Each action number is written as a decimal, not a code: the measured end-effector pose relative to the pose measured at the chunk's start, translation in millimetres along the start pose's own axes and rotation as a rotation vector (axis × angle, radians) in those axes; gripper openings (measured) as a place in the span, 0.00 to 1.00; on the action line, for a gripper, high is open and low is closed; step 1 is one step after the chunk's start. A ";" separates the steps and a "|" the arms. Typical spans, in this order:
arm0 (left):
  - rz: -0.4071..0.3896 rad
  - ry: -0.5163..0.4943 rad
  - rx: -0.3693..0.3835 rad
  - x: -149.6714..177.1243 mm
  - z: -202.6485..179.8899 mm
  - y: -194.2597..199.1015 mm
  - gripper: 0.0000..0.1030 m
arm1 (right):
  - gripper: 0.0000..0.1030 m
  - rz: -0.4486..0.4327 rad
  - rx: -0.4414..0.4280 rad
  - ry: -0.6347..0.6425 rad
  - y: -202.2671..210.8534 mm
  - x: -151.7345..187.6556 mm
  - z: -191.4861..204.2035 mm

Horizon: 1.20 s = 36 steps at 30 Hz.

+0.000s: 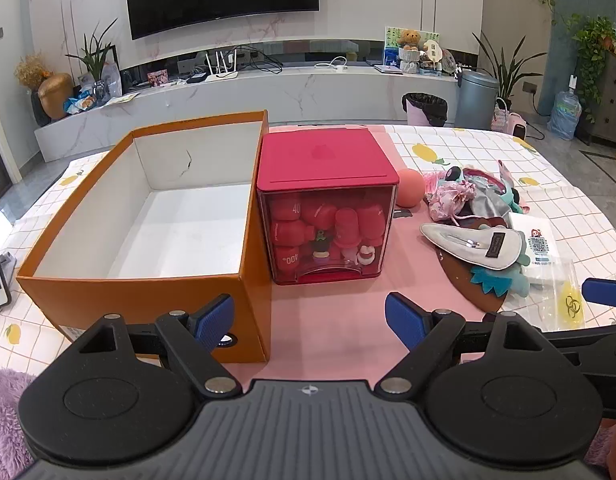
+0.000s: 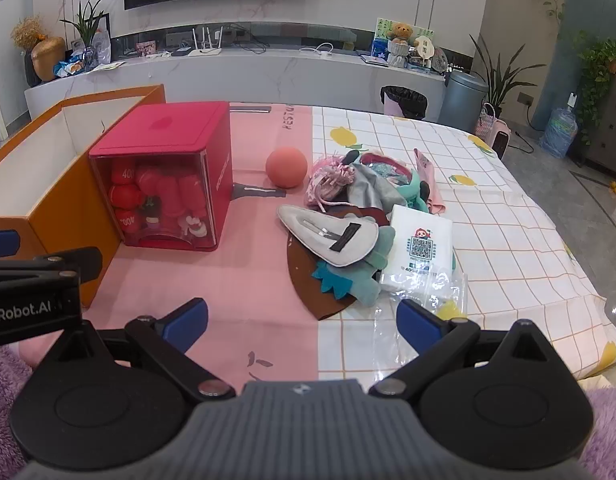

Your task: Organize soft objects

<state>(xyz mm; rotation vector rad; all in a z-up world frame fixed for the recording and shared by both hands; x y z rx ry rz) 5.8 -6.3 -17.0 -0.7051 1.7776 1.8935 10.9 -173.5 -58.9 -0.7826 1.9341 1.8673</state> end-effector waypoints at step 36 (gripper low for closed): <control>-0.002 0.025 0.016 3.9 -0.2 -2.6 0.97 | 0.96 -0.004 0.024 0.005 2.0 1.3 0.1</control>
Point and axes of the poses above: each gripper's, at about its wrist camera, not at the fingertips, and y roughly against the way its jaws point, z to its left, x to its underside, the point moved 1 cm from there along -y, roughly the way its jaws point, and after that the axes turned 8 degrees about z, right-handed, at the moved point
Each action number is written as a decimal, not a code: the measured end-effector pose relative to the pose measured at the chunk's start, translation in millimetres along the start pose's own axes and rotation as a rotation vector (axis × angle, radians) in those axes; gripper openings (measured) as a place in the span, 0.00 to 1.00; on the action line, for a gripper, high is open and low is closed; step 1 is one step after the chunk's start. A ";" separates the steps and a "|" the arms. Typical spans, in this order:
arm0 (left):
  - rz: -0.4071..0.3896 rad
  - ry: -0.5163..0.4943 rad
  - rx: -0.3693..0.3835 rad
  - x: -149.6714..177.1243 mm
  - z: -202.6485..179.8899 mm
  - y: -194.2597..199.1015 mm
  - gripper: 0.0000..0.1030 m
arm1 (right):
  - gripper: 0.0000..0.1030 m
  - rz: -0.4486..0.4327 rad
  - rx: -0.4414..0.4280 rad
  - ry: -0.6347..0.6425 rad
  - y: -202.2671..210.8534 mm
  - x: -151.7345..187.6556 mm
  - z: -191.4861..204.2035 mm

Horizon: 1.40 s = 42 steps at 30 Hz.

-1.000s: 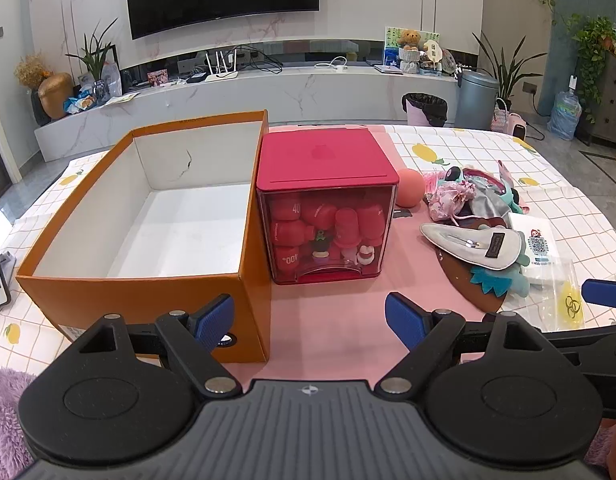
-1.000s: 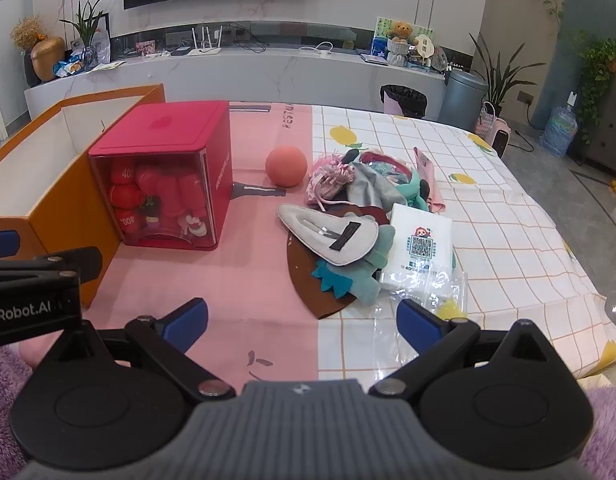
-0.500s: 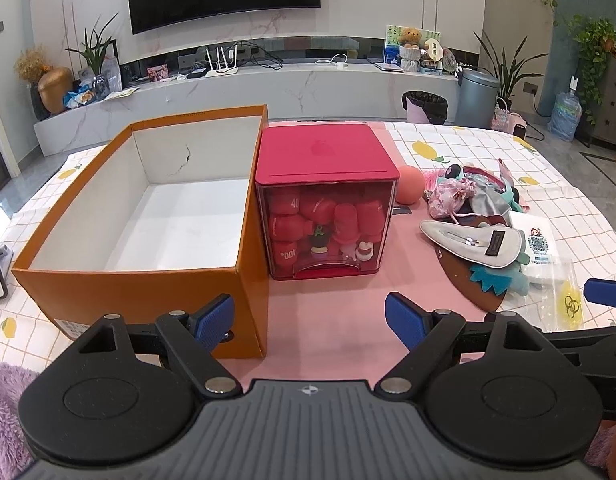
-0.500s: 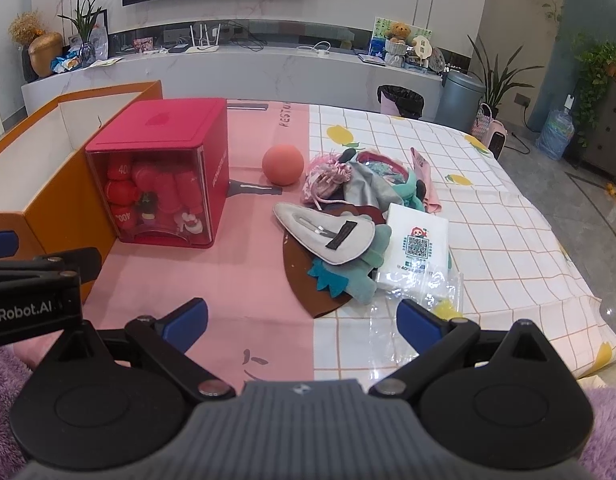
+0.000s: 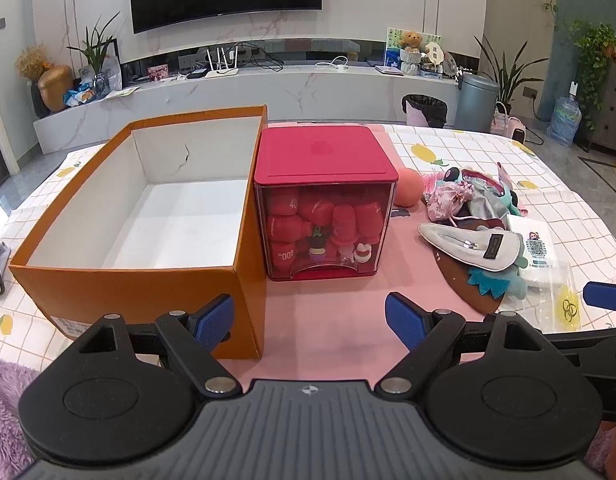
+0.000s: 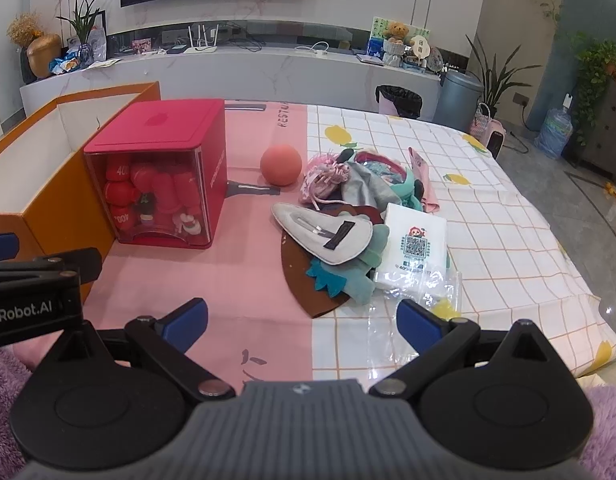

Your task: Organize soft objects

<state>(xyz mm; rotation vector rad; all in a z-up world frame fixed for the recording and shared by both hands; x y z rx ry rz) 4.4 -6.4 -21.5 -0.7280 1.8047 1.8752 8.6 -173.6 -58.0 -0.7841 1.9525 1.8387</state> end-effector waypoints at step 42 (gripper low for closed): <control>-0.014 -0.373 0.422 -36.8 -70.9 -41.3 0.97 | 0.97 0.300 0.030 -0.346 -121.0 -94.7 -149.4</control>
Point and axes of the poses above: each gripper's, at about its wrist camera, not at the fingertips, and y roughly against the way its jaws point, z to its left, x to its underside, the point moved 1 cm from there along -y, roughly the way its jaws point, and after that the axes turned 8 degrees about z, right-handed, at the moved point
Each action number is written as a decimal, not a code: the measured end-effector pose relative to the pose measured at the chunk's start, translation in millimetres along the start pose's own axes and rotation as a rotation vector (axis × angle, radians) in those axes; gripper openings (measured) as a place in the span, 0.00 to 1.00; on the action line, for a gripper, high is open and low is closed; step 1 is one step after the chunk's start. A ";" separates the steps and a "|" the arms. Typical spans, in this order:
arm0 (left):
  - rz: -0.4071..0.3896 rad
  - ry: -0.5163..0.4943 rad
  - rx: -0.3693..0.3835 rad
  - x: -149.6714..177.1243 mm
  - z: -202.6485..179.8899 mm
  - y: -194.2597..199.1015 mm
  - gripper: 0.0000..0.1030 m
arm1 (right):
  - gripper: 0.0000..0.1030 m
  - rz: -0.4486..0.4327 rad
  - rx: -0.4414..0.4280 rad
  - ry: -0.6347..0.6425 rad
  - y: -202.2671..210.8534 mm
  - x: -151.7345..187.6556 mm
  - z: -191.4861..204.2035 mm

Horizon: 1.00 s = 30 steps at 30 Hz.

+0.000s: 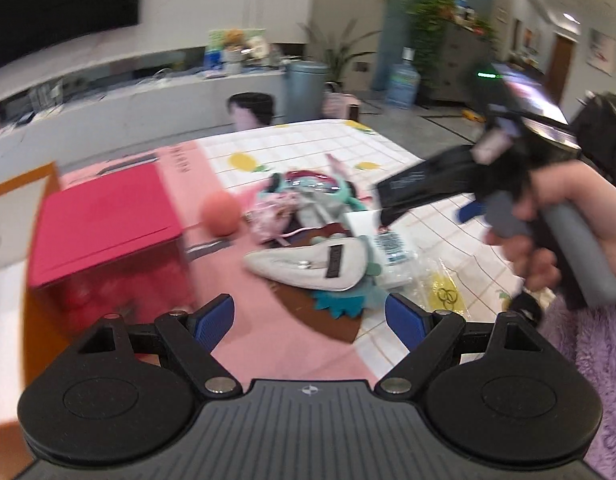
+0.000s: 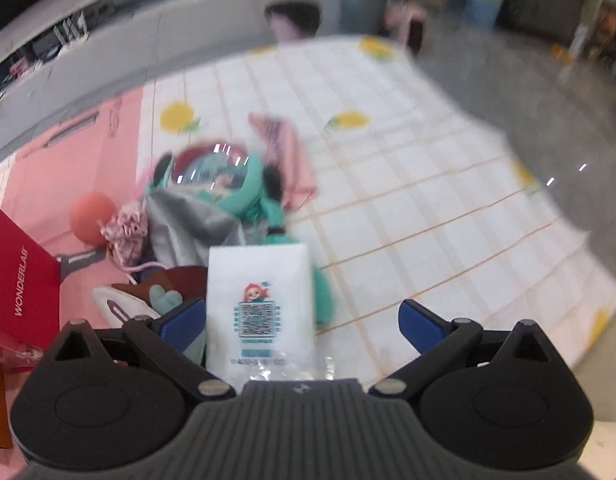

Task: Organize soft objects
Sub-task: 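Reach the right gripper to the clear bag with yellow print and grasp it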

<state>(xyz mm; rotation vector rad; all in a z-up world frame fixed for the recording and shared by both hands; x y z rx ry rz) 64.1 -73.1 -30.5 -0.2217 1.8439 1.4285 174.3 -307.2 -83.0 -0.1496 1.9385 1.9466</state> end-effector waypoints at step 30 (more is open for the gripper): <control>0.117 -0.020 -0.049 41.5 -8.5 -40.5 0.97 | 0.35 0.206 0.007 0.102 -8.1 37.8 -9.2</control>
Point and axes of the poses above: each gripper's, at about its wrist camera, not at the fingertips, and y roughly against the way its jaws point, z to its left, x to its underside, the point moved 1 cm from there along -y, roughly the way its jaws point, and after that the axes turned 8 degrees about z, right-handed, at the moved point
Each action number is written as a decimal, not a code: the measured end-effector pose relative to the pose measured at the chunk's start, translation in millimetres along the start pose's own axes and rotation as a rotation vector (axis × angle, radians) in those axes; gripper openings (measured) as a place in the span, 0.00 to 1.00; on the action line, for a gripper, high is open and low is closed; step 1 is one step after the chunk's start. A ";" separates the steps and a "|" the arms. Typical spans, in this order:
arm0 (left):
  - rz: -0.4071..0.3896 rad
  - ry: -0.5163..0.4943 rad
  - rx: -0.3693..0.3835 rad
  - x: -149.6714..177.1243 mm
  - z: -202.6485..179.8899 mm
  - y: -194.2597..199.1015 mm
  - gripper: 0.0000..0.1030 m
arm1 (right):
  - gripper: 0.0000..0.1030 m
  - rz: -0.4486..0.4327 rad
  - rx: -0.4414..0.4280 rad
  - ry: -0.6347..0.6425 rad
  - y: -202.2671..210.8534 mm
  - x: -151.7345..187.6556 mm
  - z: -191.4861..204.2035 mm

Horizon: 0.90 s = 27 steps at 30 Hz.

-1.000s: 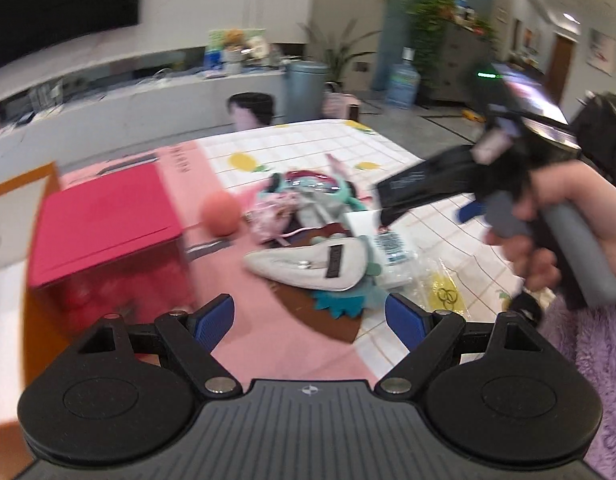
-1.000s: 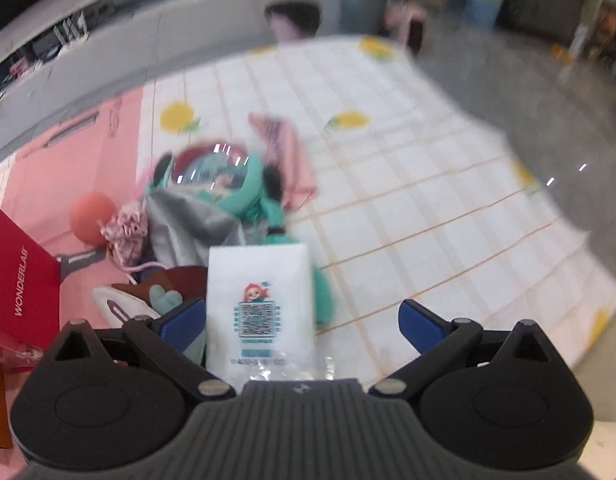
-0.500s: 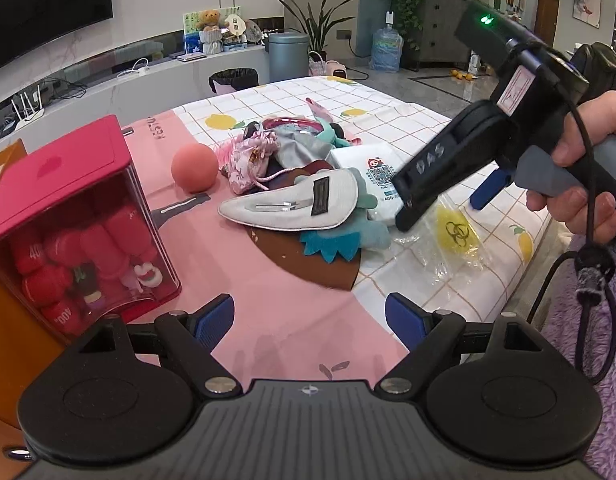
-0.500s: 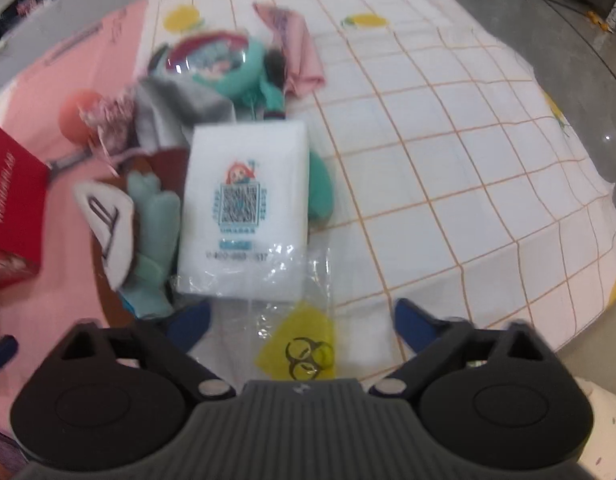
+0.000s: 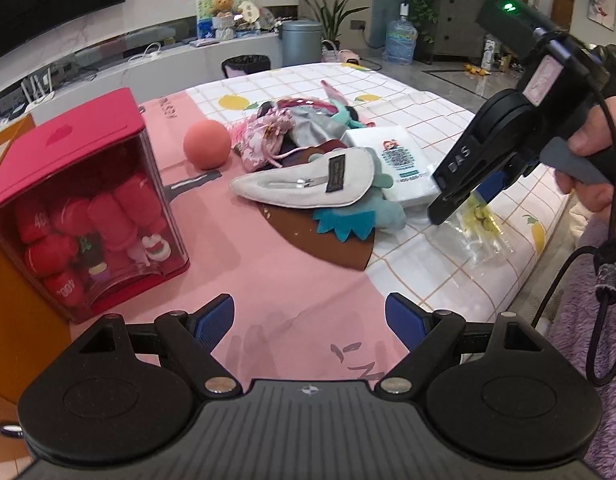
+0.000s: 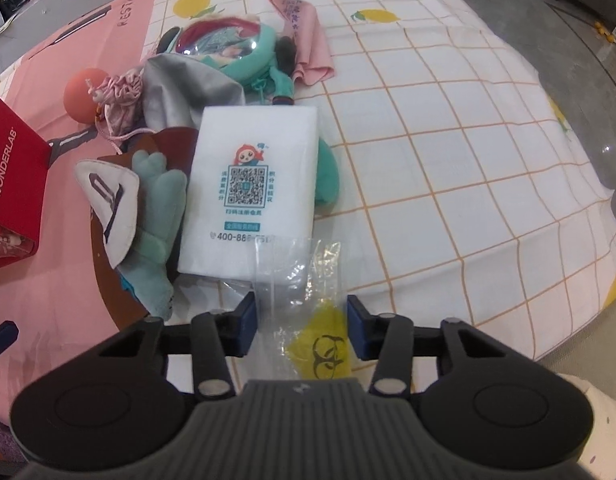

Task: Organize soft objects
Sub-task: 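Reach the right gripper to the clear bag with yellow print and grasp it, then grasp the teal plush toy with the left gripper while the right gripper holds the bag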

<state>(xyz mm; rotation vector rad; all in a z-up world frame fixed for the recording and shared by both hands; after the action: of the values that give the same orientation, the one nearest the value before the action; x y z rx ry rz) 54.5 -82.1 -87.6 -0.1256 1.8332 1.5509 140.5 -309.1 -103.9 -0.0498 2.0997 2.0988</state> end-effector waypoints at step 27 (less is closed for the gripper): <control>-0.098 -0.020 0.023 -49.0 -41.2 -25.9 0.96 | 0.04 -0.310 -0.096 -0.014 64.7 14.1 -24.1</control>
<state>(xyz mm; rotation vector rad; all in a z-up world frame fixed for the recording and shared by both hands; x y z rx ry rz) 85.0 -143.6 -80.3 -0.1861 1.8019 1.4577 115.0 -331.2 -42.0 -0.3479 1.8432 2.0023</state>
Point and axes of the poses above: each gripper's, at about its wrist camera, not at the fingertips, and y roughly against the way its jaws point, z to its left, x to its underside, the point moved 1 cm from there along -y, roughly the way its jaws point, and after that the axes turned 8 degrees about z, right-handed, at the moved point
